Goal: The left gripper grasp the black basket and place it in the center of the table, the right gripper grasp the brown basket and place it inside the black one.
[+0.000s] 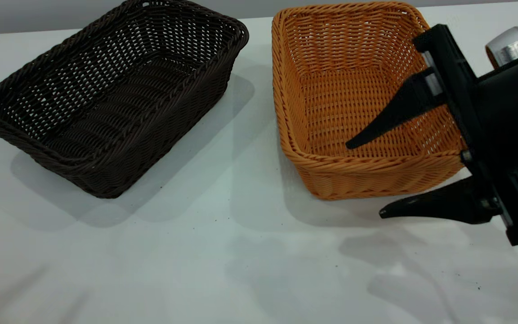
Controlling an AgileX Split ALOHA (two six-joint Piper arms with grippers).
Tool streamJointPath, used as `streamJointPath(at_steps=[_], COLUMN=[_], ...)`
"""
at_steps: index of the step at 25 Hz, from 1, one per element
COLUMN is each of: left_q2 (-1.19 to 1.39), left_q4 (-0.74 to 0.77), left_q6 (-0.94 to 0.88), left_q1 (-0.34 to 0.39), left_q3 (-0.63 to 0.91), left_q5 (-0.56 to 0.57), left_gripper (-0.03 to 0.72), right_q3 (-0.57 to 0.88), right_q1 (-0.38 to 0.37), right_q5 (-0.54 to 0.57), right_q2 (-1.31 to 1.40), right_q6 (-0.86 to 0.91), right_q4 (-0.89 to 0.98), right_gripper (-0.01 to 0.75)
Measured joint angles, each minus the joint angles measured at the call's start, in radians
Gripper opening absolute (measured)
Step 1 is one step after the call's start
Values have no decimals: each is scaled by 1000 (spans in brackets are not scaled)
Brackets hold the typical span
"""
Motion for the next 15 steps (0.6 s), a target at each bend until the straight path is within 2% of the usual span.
streamJointPath(at_steps=[15], left_q2=[0], left_q4=[1], left_q6=[0], left_q1=[0], left_q3=[0], left_q5=[2], left_gripper=[455], right_q3=[-101], right_q1=[0], right_q5=[-135], right_q2=[107], right_q6=[179], right_q4=[-1], right_gripper=[491])
